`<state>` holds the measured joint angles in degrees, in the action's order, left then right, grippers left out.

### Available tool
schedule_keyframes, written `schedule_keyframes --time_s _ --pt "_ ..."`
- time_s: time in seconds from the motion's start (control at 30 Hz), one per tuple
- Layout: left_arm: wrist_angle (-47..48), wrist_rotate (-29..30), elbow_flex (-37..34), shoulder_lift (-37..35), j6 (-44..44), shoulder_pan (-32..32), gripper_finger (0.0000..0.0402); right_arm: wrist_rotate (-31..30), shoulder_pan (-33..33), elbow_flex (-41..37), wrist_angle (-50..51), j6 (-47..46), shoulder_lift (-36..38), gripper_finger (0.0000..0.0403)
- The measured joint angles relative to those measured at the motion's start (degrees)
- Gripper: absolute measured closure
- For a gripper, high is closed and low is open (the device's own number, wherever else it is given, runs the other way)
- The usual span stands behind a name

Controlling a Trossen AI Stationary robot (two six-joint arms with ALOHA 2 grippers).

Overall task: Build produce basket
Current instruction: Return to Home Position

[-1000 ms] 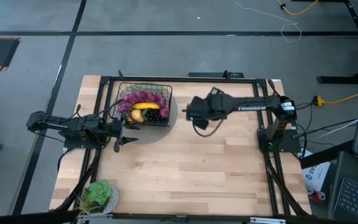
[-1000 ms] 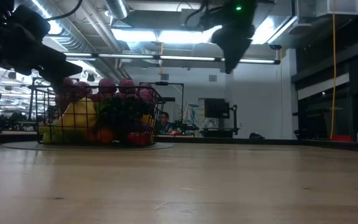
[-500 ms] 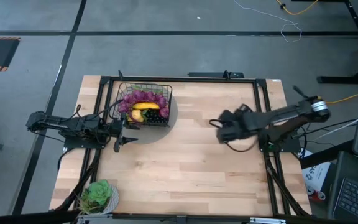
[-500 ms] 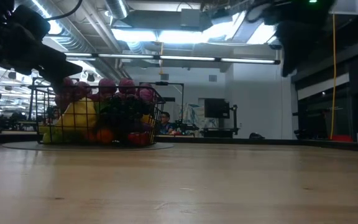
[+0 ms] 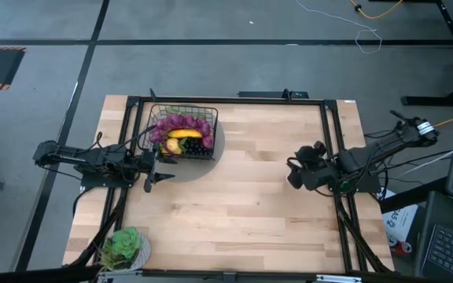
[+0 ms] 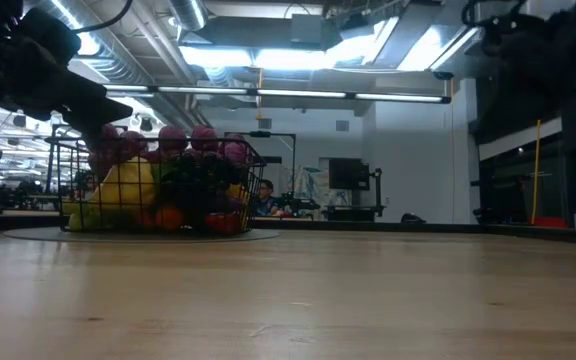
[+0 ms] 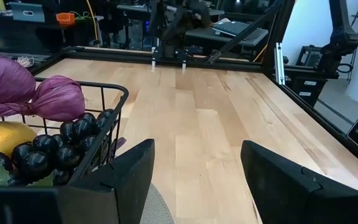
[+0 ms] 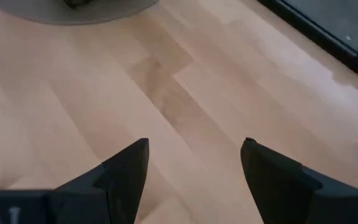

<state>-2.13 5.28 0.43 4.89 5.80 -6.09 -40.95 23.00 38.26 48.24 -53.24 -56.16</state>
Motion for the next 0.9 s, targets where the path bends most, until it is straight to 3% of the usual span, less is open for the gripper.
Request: schedule_keyframes --time_s 0.13,0.23,0.37,0.73,0.9 --pt "0.0 0.0 0.0 0.0 0.0 0.0 0.0166 1.1 0.0 -7.5 -12.2 5.2 3.5 0.0148" --pt "0.0 0.0 0.0 0.0 0.0 0.0 0.0166 5.9 0.0 -12.1 -20.8 10.3 5.8 0.0148" --pt "0.0 0.0 0.0 0.0 0.0 0.0 0.0166 8.1 0.0 -17.0 -27.5 14.6 8.4 0.0148" --pt "0.0 0.0 0.0 0.0 0.0 0.0 0.0166 8.1 0.0 -22.7 -40.1 14.9 10.3 0.0148" --pt "0.0 0.0 0.0 0.0 0.0 0.0 0.0166 10.5 0.0 -23.8 -52.3 24.1 10.3 0.0148"
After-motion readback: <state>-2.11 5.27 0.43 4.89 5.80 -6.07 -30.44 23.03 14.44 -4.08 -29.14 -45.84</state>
